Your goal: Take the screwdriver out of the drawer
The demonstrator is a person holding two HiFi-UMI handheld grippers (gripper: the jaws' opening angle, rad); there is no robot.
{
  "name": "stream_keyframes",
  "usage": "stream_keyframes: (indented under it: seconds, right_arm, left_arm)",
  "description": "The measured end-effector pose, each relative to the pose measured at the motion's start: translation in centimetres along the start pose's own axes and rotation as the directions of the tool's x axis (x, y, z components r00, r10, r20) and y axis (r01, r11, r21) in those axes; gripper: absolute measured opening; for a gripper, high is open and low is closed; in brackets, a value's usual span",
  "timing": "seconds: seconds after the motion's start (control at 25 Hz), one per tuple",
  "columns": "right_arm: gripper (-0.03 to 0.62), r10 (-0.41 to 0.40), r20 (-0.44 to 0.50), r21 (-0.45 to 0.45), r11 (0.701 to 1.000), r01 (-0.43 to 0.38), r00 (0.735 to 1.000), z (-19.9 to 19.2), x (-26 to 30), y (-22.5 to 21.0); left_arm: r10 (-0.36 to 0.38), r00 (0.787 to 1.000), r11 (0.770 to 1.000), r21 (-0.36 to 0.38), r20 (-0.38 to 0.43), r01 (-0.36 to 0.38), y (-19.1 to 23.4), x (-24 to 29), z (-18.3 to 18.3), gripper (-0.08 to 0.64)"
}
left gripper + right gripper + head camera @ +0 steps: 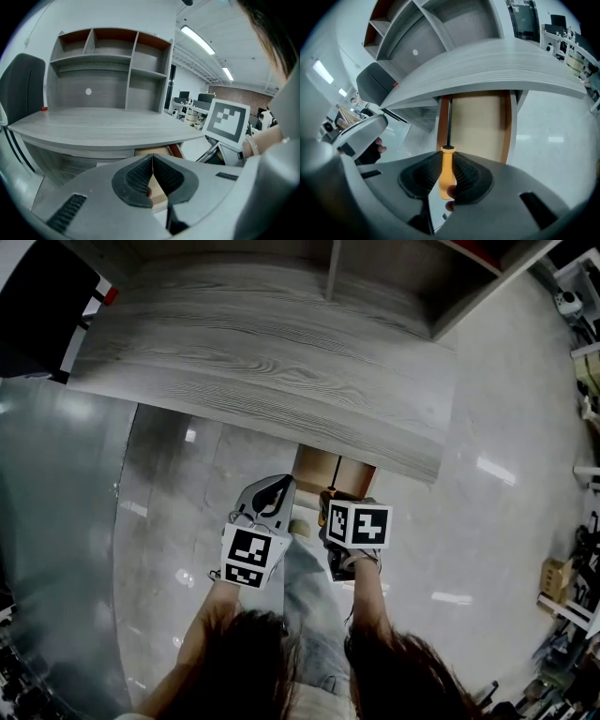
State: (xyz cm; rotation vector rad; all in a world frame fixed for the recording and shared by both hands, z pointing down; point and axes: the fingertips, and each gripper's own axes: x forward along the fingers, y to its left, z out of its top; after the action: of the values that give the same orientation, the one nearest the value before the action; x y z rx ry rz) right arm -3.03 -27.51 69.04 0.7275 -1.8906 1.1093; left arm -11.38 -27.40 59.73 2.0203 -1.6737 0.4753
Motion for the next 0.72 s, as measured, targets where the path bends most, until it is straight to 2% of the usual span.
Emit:
stream_keyframes:
  seconds: [0.24,0.72]
  right_arm:
    - [0.086,0.019,0.009,0.011,1.0,-0.019,1.0,-0.5,-1.3,0.7]
    - [0.084,0.027,0.121,0.019,0.999,-0.03,0.992,-0.1,-6.1,2.4]
  left_arm:
    - [0.031,1.0,1.0,-0.001,-0.001,-0.031,0.0,-1.6,1.4,0.017]
    - [0.068,0.998,0.998,-0.017,0.018,-0.067,-0.4,-5.0,3.6,0.017]
